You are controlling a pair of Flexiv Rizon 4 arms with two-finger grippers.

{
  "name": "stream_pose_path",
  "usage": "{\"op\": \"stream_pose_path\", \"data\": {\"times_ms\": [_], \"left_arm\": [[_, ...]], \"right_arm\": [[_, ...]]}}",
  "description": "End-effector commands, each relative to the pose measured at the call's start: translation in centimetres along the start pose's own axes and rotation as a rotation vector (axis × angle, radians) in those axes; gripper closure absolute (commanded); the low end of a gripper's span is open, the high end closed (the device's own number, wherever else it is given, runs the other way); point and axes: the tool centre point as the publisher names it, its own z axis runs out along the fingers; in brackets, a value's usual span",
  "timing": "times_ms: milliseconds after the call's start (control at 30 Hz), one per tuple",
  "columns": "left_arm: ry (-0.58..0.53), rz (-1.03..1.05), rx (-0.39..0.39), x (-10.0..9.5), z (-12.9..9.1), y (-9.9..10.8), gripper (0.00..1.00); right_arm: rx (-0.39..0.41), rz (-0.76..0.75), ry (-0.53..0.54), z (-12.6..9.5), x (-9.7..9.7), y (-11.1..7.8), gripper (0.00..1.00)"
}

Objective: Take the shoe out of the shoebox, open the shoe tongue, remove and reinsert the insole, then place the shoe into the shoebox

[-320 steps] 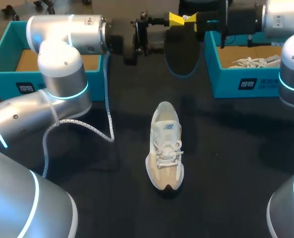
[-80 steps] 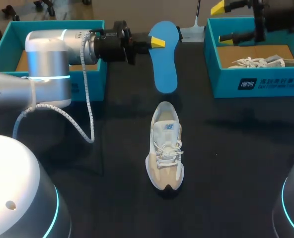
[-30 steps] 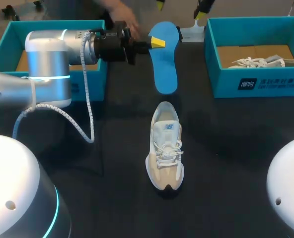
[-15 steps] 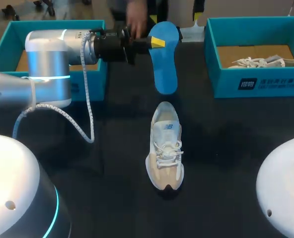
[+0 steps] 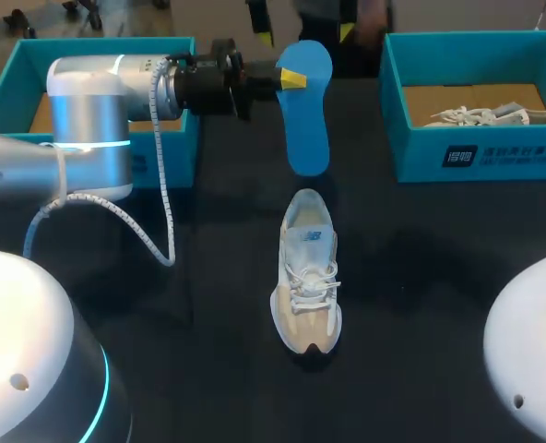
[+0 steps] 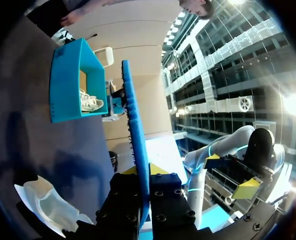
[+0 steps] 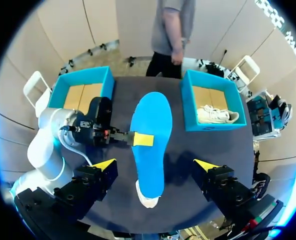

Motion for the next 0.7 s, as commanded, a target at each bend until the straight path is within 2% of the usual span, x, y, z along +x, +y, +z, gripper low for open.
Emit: {"op": "stream_pose_path", "data": {"times_ms": [33,433,500,700], "left_arm": [[-0.002,0.000,0.002,0.0,0.0,0.1,1.00],[-0.002,0.000,0.002,0.0,0.0,0.1,1.00],[-0.002,0.000,0.002,0.0,0.0,0.1,1.00],[-0.002,0.000,0.002,0.0,0.0,0.1,1.00]], "right_arm": [[0.002,0.001,0.006,0.3,-0.2,0.1,0.00],[0.005,0.002,0.009,0.6,-0.6,0.1,0.00],[-0.012,0.000,0.127,1.0,-1.2,0.1,0.00],[-0.037,-0.015,0.282,1.1,-3.0,0.4,0.00]]}}
